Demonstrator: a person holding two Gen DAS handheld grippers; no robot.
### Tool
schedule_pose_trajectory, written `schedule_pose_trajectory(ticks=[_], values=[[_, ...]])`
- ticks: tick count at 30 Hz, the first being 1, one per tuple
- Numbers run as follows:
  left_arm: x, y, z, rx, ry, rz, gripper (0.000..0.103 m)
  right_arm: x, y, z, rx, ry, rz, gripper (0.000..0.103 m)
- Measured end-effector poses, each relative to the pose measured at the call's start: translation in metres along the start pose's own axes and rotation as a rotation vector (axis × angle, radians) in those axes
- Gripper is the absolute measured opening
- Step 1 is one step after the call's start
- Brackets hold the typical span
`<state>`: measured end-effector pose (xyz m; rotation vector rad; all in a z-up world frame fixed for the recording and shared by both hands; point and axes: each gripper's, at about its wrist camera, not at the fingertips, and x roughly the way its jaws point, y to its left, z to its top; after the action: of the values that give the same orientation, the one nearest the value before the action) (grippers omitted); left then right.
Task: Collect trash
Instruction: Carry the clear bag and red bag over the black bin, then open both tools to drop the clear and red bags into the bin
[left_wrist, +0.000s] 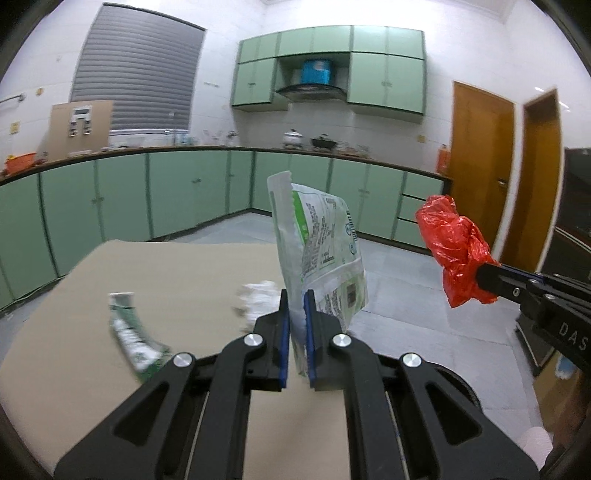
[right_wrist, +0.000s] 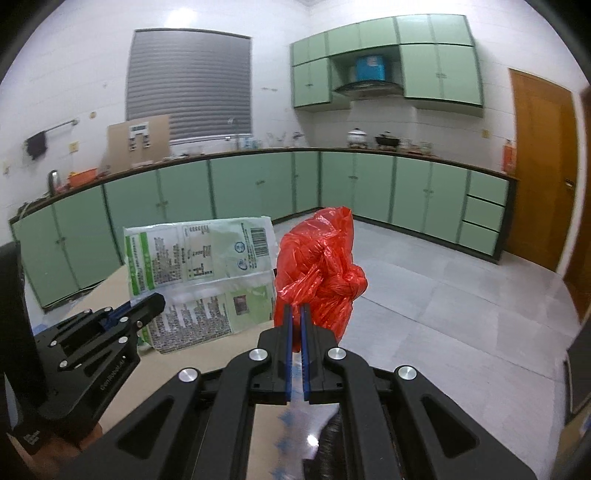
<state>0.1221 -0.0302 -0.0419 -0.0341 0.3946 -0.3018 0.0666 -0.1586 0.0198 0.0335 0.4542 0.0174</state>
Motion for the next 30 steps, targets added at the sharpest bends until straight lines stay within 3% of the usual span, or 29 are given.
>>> schedule_pose_trajectory(ticks=[7, 16, 21, 30], values=[[0.036, -0.064, -0.016, 0.060, 0.075, -0.113, 0.006, -0.006, -0.063, -0.026, 0.084, 0.048, -0.110, 0.004], [0.085, -0.125, -0.057, 0.136, 0.189, -0.173, 0.006, 0.005, -0.127, -0.078, 0.170, 0.145, -0.220, 0.004], [0.107, -0.146, -0.077, 0.170, 0.254, -0.185, 0.006, 0.019, -0.153, -0.107, 0.212, 0.212, -0.242, 0.004], [0.139, -0.160, -0.092, 0.188, 0.339, -0.204, 0.012, 0.043, -0.178, -0.124, 0.277, 0.285, -0.248, 0.009]])
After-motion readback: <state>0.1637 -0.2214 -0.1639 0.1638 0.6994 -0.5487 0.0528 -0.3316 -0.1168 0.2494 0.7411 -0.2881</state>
